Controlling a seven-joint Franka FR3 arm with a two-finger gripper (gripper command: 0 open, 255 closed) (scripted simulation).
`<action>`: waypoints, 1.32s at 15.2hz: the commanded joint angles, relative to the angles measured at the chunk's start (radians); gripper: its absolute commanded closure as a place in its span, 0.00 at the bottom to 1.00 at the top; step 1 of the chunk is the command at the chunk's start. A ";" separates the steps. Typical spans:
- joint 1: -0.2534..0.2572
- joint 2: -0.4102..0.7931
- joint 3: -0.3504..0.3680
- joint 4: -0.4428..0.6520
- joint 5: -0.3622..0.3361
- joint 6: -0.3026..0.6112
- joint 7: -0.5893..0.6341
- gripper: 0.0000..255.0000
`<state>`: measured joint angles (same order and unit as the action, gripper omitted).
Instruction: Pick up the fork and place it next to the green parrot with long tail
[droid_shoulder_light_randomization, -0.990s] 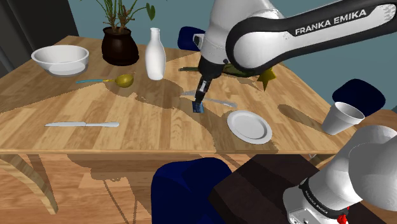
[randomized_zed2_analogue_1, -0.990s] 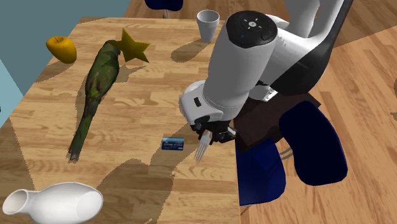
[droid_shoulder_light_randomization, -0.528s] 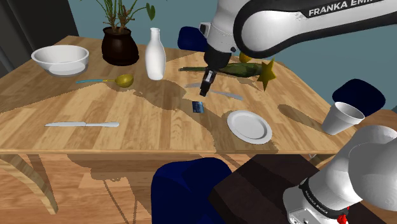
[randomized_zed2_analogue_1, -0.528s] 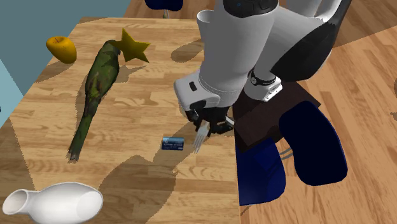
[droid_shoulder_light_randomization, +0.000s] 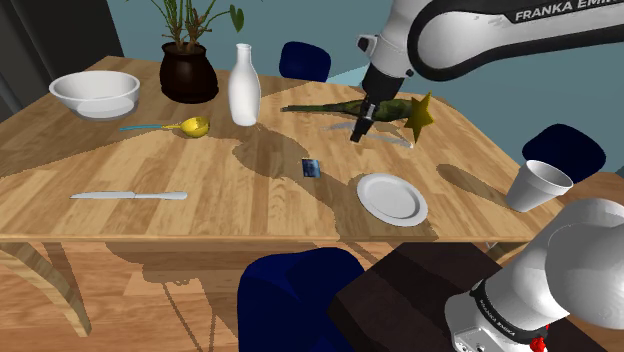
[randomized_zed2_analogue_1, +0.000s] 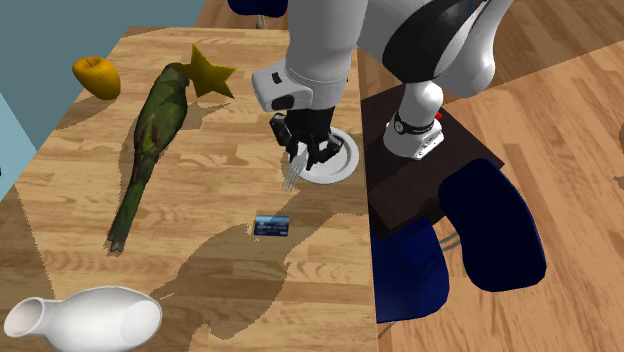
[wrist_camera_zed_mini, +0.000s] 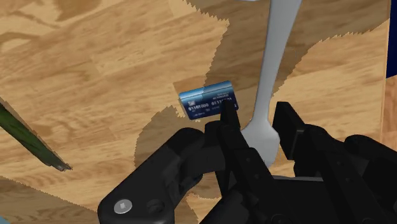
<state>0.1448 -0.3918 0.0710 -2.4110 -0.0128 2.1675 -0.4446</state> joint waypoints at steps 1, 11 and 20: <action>-0.019 -0.018 -0.039 -0.023 -0.007 0.006 -0.055 1.00; -0.120 -0.066 -0.234 -0.058 -0.057 -0.001 -0.313 1.00; -0.197 -0.008 -0.416 0.012 -0.084 -0.006 -0.554 1.00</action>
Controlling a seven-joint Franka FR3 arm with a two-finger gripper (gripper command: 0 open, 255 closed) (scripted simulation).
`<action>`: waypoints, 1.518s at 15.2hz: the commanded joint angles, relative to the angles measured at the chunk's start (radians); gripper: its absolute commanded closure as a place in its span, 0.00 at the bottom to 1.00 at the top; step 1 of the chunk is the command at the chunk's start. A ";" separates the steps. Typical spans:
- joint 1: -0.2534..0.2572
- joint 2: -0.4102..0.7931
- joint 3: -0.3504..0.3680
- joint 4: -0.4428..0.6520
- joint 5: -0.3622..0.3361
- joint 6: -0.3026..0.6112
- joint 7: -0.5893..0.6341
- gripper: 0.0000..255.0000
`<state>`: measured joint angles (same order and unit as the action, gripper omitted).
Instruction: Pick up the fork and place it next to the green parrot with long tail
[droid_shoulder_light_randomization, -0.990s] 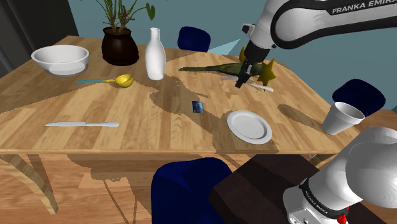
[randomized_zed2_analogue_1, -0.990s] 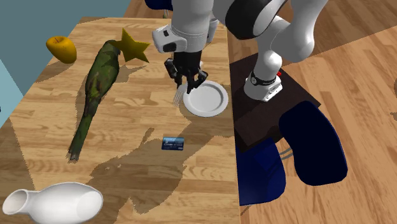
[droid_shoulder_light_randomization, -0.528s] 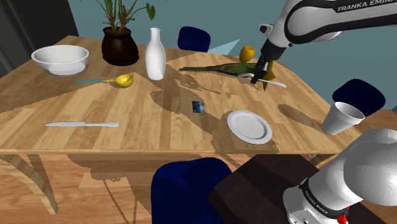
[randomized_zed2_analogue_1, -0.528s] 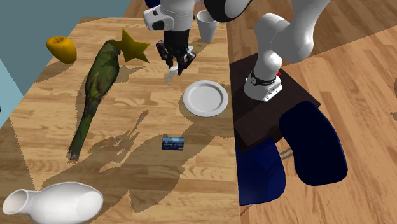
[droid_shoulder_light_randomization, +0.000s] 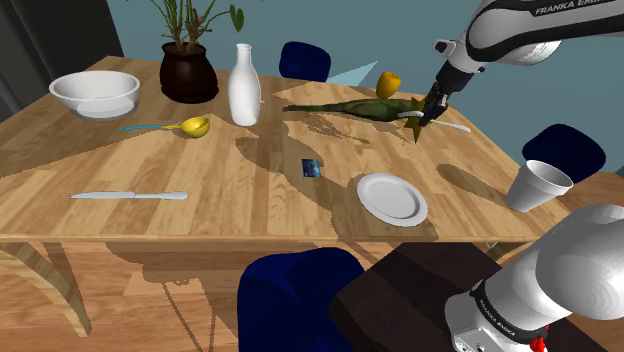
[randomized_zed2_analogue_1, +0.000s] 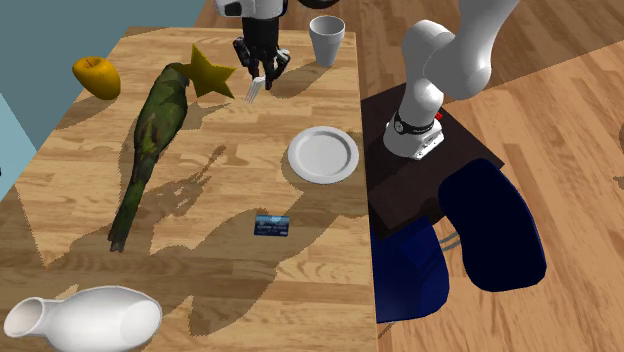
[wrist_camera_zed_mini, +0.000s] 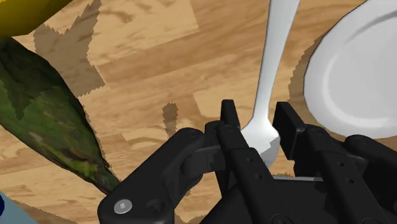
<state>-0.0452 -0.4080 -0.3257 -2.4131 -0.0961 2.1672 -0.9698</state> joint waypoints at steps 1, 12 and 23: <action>-0.013 0.020 -0.040 0.028 0.000 -0.006 -0.056 1.00; -0.051 0.186 -0.224 0.174 0.061 0.006 -0.320 1.00; -0.042 0.257 -0.248 0.084 0.106 0.158 -0.363 1.00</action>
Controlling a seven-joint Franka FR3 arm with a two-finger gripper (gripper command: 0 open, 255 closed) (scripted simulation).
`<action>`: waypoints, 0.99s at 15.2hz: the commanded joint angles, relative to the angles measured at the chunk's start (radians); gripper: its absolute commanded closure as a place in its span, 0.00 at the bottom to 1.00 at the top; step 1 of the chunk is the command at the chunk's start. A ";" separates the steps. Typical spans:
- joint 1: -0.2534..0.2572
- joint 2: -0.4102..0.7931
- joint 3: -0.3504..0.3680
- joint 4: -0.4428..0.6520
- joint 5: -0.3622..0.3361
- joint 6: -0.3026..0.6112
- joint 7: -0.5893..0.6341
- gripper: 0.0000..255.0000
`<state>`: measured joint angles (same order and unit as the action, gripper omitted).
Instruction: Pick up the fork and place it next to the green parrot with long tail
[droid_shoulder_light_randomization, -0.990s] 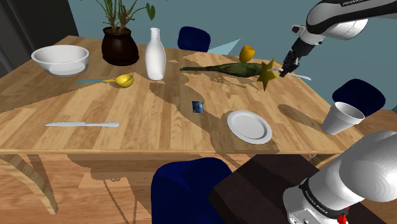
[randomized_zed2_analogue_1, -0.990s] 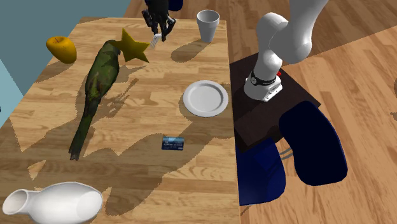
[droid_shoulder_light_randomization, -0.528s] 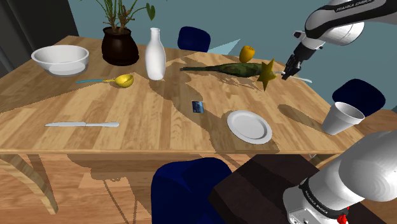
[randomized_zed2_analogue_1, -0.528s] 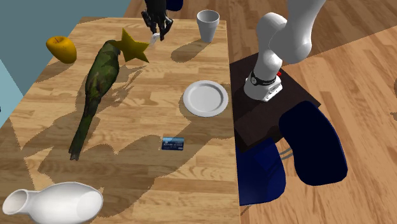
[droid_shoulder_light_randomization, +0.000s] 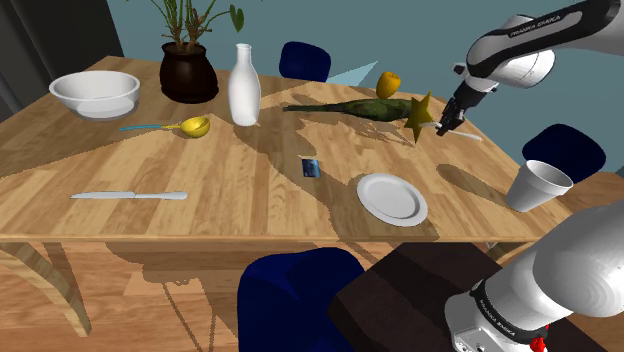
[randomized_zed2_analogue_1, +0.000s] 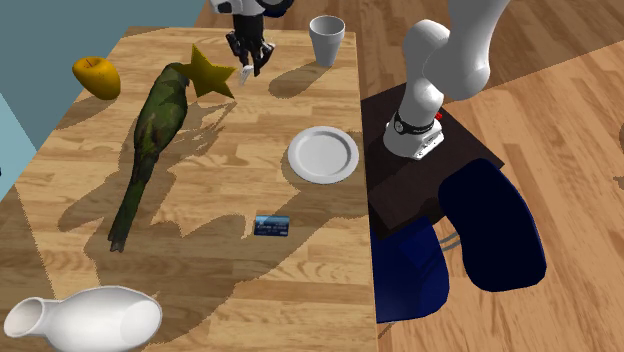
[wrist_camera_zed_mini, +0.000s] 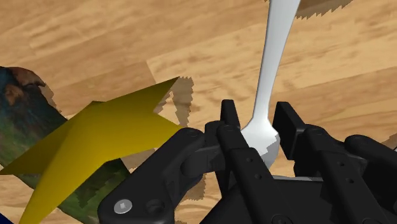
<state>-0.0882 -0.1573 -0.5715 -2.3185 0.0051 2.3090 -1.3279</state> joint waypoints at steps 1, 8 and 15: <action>0.002 0.015 -0.004 -0.017 0.011 0.030 -0.011 1.00; 0.011 0.080 -0.018 -0.059 0.067 0.126 -0.057 1.00; 0.019 0.160 -0.023 -0.089 0.153 0.218 -0.125 1.00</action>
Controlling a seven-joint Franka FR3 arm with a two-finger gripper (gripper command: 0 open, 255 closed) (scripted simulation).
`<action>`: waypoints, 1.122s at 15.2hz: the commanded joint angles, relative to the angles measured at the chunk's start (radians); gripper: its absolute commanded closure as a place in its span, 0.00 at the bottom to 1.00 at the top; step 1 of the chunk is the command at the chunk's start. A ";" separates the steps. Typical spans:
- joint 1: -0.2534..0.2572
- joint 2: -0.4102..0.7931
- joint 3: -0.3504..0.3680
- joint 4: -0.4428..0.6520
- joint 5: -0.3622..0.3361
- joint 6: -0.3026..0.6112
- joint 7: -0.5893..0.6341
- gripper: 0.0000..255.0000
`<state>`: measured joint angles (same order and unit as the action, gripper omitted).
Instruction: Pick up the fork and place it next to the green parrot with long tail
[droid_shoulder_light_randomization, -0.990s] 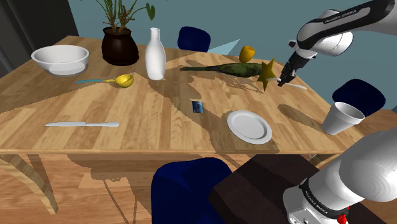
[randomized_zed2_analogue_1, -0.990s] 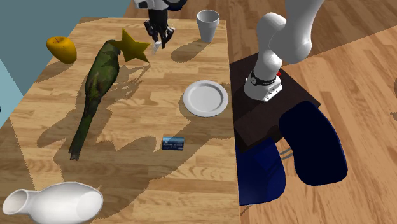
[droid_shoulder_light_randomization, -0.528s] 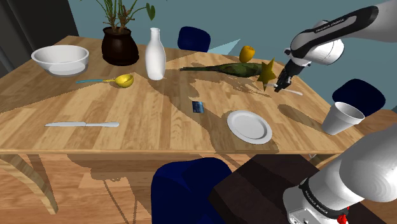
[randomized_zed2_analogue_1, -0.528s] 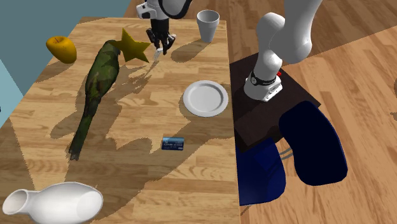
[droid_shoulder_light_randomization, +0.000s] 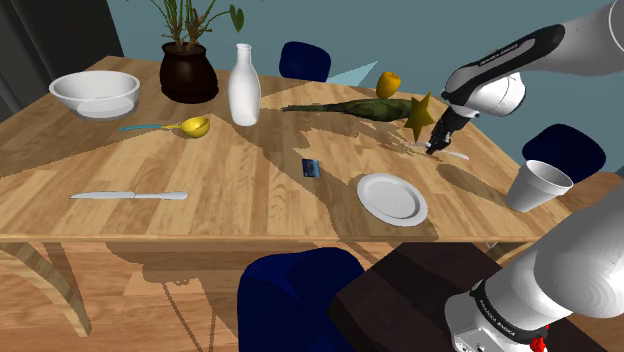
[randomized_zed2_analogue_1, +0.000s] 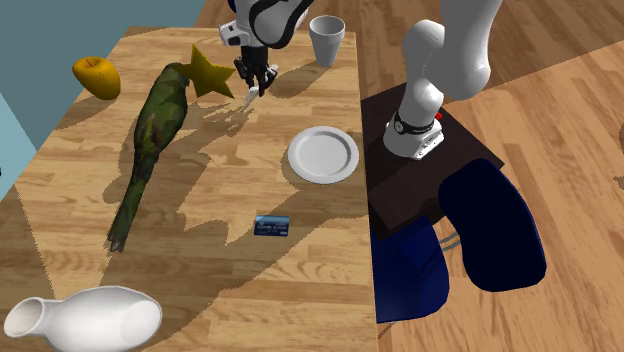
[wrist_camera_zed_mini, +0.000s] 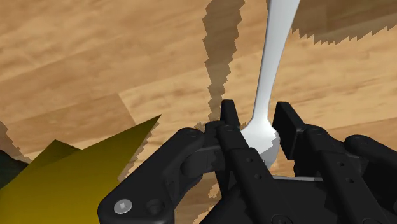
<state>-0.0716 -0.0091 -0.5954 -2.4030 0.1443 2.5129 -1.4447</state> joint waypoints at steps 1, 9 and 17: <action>0.003 0.025 0.002 -0.007 0.029 0.027 -0.020 1.00; 0.002 0.034 0.003 -0.009 0.041 0.036 -0.029 1.00; 0.000 -0.037 -0.004 -0.003 -0.039 -0.025 0.027 0.00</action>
<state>-0.0691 -0.0143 -0.5953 -2.4070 0.1416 2.5142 -1.4400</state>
